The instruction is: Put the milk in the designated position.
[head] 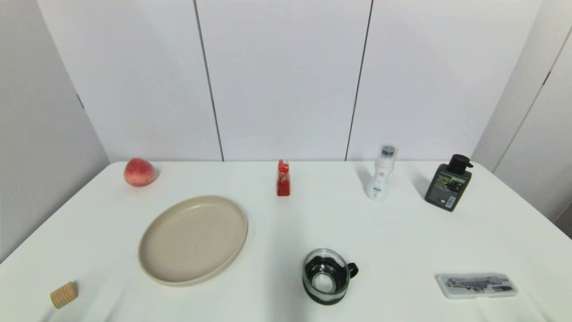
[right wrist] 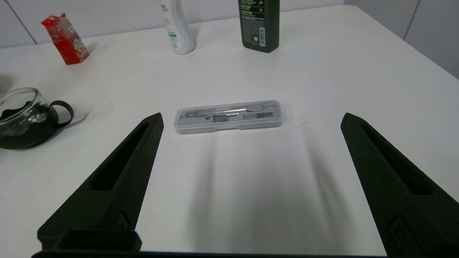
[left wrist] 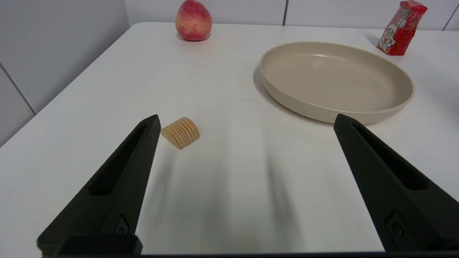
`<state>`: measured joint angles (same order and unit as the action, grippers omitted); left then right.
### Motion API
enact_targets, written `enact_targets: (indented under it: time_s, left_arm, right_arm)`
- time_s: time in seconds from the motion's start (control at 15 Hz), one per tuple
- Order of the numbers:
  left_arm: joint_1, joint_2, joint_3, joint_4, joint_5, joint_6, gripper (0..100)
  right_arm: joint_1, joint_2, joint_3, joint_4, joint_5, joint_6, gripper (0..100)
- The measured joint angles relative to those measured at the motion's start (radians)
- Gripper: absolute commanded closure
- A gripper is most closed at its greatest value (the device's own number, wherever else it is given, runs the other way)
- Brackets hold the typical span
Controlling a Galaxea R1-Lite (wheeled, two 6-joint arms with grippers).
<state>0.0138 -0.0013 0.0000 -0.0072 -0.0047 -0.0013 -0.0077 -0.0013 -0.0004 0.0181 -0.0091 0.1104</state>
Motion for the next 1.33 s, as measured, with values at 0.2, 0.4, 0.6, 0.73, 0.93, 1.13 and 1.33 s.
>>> enact_targets:
  time_s: [0.2, 0.4, 0.6, 0.73, 0.93, 1.13, 1.33]
  left_arm:
    - [0.0, 0.0, 0.0, 0.0, 0.0, 0.0, 0]
    - [0.0, 0.0, 0.0, 0.0, 0.0, 0.0, 0]
    - [0.0, 0.0, 0.0, 0.0, 0.001, -0.003, 0]
    - [0.0, 0.003, 0.0, 0.003, 0.001, -0.003, 0]
    - [0.002, 0.08, -0.053, -0.004, 0.0, 0.019, 0]
    - [0.006, 0.294, -0.169, -0.067, -0.045, 0.095, 0]
    - [0.003, 0.6, -0.33, -0.167, -0.158, 0.203, 0]
  right_arm:
    - [0.0, 0.0, 0.0, 0.0, 0.0, 0.0, 0]
    - [0.0, 0.0, 0.0, 0.0, 0.0, 0.0, 0]
    - [0.0, 0.0, 0.0, 0.0, 0.0, 0.0, 0]
    - [0.0, 0.0, 0.0, 0.0, 0.0, 0.0, 0]
    - [0.0, 0.0, 0.0, 0.0, 0.0, 0.0, 0]
    - [0.0, 0.0, 0.0, 0.0, 0.0, 0.0, 0]
    - [0.0, 0.0, 0.0, 0.0, 0.0, 0.0, 0]
